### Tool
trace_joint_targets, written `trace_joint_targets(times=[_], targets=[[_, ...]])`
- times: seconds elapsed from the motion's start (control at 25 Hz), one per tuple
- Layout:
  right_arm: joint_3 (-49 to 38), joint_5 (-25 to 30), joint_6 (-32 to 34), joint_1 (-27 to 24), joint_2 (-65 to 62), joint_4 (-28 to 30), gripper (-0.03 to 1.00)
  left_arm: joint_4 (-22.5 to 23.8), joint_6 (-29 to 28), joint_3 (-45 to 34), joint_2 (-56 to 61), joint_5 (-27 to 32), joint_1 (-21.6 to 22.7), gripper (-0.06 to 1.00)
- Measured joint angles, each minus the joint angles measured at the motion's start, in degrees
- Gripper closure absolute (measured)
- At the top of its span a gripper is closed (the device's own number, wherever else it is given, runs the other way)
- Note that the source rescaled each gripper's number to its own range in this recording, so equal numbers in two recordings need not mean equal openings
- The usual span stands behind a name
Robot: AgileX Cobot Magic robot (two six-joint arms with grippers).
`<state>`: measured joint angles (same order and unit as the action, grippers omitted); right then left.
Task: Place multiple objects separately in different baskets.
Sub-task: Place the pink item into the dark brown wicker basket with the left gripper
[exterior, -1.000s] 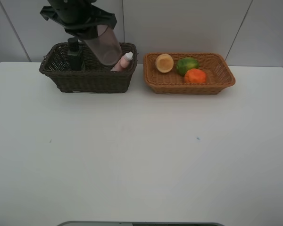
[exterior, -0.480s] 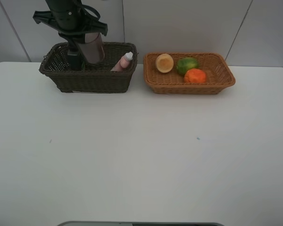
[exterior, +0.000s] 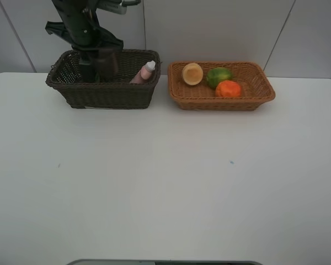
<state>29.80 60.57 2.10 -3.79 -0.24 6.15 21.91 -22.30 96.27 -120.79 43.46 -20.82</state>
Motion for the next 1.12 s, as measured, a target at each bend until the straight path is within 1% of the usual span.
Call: trace_joint_targets(times=[0.24,0.4,0.52,0.6,0.64,0.68,0.72,0.8,0.84,0.88,0.92,0.96,1.12], targets=[[0.00,0.00,0.00,0.00,0.00,0.00,-0.03,0.32,0.00,0.00,-3.30,-3.22,0.15,0.94],[0.00,0.00,0.00,0.00,0.00,0.00,-0.03,0.32,0.00,0.00,-3.82,-4.38,0.22,0.94],[0.00,0.00,0.00,0.00,0.00,0.00,-0.03,0.37,1.43,0.00,-3.82,-4.94,0.41,0.94],[0.00,0.00,0.00,0.00,0.00,0.00,-0.03,0.31,2.63,0.00,-3.82,-4.93,0.53,0.90],[0.00,0.00,0.00,0.00,0.00,0.00,-0.03,0.25,3.01,0.00,-3.82,-5.07,0.53,0.83],[0.00,0.00,0.00,0.00,0.00,0.00,-0.03,0.10,3.15,0.00,-3.82,-5.28,0.60,0.72],[0.00,0.00,0.00,0.00,0.00,0.00,-0.03,-0.04,3.24,0.00,-3.82,-5.60,0.60,0.61],[0.00,0.00,0.00,0.00,0.00,0.00,-0.03,-0.40,3.29,0.00,-3.82,-6.15,0.60,0.31],[0.00,0.00,0.00,0.00,0.00,0.00,-0.03,-0.68,3.29,0.00,-3.82,-6.27,0.60,0.19],[0.00,0.00,0.00,0.00,0.00,0.00,-0.03,-1.08,3.29,0.00,-3.82,-6.41,0.60,0.11],[0.00,0.00,0.00,0.00,0.00,0.00,-0.03,-1.44,3.29,0.00,-3.82,-6.40,0.60,0.06],[0.00,0.00,0.00,0.00,0.00,0.00,-0.03,-1.70,3.29,0.00,-3.82,-6.40,0.60,0.03],[0.00,0.00,0.00,0.00,0.00,0.00,-0.03,-2.90,3.29,0.00,-2.49,-6.40,0.60,0.00]])
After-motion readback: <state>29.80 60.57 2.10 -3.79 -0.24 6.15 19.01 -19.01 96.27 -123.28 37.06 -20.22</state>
